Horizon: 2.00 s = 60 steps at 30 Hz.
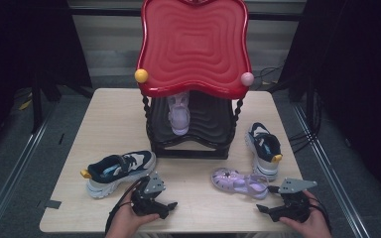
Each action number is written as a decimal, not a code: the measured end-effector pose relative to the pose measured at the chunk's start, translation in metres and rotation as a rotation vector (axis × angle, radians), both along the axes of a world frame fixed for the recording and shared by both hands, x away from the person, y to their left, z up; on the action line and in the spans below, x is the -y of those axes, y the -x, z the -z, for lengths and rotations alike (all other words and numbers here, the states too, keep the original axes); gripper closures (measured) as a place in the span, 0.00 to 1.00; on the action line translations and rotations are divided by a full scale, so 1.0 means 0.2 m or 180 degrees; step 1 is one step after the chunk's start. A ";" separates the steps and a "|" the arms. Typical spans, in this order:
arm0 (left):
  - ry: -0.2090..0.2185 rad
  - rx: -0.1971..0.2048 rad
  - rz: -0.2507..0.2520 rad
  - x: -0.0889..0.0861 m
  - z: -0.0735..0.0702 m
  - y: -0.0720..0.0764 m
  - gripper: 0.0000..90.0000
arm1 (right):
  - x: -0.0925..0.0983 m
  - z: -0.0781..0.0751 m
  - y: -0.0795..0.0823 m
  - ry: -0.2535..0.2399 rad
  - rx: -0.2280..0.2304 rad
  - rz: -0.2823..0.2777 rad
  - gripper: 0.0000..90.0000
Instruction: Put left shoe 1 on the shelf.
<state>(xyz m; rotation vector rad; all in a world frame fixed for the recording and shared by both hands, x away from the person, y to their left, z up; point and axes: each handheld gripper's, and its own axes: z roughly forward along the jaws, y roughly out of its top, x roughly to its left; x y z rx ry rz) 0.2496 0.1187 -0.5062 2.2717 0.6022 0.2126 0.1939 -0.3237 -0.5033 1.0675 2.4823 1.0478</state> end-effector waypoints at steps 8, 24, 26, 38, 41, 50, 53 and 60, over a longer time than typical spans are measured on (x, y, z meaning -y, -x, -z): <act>0.0025 0.0016 -0.0002 0.00 0.00 0.00 0.16 | 0.04 -0.02 0.03 -0.0083 0.0004 -0.0065 0.31; 0.0026 0.0017 -0.0004 0.00 0.00 0.00 0.16 | 0.13 -0.04 -0.06 0.0123 0.0316 0.0385 0.72; 0.0026 0.0015 -0.0003 0.00 0.00 0.00 0.16 | 0.11 -0.03 -0.07 0.0135 0.0326 0.0394 0.78; 0.0024 0.0015 -0.0002 0.00 0.00 0.00 0.16 | 0.06 -0.01 -0.08 0.0131 0.0203 0.0249 1.00; 0.0025 0.0015 -0.0002 0.00 0.00 0.00 0.16 | 0.03 -0.01 -0.07 0.0119 0.0190 0.0214 1.00; 0.0026 0.0014 -0.0004 0.00 0.00 0.00 0.16 | -0.01 -0.01 -0.02 0.0025 0.0135 0.0224 0.97; 0.0027 0.0015 -0.0004 0.00 0.00 0.00 0.16 | -0.01 -0.01 -0.01 -0.0035 0.0127 0.0205 0.97; 0.0026 0.0015 -0.0003 0.00 0.00 0.00 0.16 | -0.01 -0.01 0.00 -0.0127 0.0091 0.0245 0.95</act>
